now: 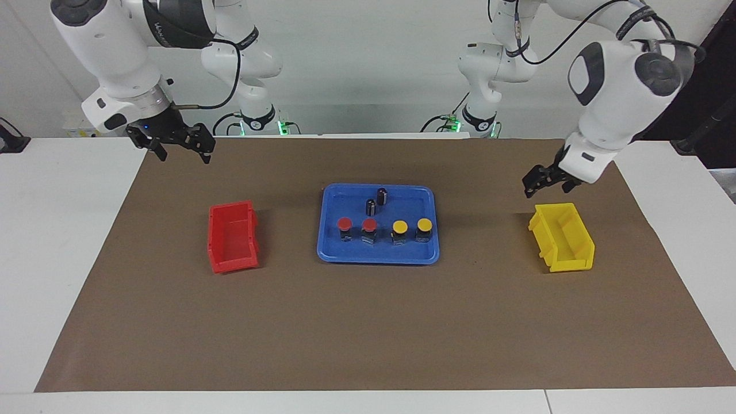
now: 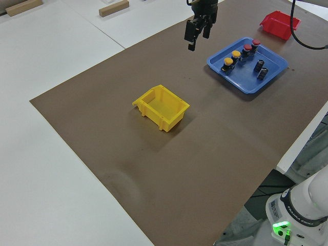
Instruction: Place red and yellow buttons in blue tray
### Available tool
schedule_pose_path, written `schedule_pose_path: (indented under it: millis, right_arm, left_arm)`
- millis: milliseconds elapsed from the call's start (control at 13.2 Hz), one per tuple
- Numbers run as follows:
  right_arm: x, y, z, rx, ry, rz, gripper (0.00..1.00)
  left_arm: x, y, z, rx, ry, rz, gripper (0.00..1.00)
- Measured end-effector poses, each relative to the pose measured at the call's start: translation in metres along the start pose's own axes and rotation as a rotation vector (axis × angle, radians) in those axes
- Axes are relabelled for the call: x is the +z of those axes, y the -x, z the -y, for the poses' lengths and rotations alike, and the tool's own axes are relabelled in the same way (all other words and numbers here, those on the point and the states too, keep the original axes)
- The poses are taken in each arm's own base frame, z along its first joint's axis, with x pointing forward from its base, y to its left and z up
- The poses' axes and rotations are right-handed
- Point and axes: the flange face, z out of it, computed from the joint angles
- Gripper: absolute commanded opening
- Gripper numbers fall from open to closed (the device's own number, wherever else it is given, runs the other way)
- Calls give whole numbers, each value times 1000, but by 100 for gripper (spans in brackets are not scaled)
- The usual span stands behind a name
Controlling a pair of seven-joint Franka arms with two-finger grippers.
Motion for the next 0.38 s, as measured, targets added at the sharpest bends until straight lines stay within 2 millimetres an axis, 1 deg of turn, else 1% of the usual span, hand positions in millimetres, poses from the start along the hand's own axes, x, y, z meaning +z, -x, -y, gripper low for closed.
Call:
schedule_pose_path:
  millis: [76,151,227,378]
  right_arm:
    - [0,0,0,0,0,0,100]
    - [0,0,0,0,0,0,100]
    - [0,0,0,0,0,0,100]
    - [0,0,0,0,0,0,100]
  left_arm:
    - [-13,6,14,15,8,-15,100]
    - [-23,13,22,36,13,-26,100]
    - [-31,18,26,54,16,-31,100]
    - [-37,24,27,69,17,-33,100]
